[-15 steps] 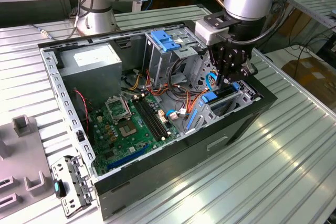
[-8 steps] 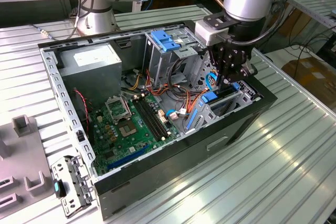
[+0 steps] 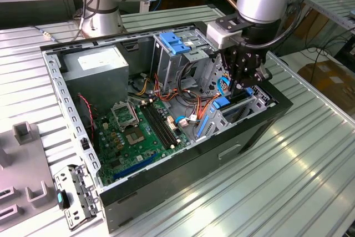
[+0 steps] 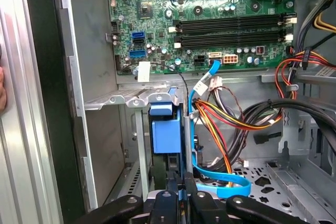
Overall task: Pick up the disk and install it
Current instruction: 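Insert the second disk wire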
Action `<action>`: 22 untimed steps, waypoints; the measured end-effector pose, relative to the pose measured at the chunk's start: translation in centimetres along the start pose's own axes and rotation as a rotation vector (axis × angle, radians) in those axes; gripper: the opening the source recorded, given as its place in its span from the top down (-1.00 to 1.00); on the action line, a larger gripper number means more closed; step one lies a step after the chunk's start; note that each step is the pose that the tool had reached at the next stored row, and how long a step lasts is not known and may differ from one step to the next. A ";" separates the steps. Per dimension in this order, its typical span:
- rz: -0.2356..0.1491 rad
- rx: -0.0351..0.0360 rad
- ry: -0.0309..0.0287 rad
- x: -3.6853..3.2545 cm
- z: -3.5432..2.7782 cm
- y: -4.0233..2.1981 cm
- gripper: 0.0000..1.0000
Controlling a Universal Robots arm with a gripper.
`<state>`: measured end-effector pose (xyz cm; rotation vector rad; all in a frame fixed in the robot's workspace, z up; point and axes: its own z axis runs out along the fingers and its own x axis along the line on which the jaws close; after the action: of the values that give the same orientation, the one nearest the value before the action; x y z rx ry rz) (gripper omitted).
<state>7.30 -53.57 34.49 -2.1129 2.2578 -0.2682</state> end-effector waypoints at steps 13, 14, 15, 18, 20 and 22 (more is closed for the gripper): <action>0.000 -0.0001 -0.0013 0.06 0.79 0.13 0.68; 0.000 -0.0001 -0.0012 0.06 0.79 0.14 0.65; 0.000 -0.0001 -0.0014 0.06 0.72 0.13 0.65; 0.000 0.0000 -0.0013 0.18 -0.49 -0.06 0.53; 0.000 -0.0001 -0.0013 0.21 -0.84 -0.11 0.53; 0.000 -0.0001 -0.0011 0.21 -0.86 -0.11 0.56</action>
<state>7.27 -53.69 35.37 -2.1124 2.2574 -0.2668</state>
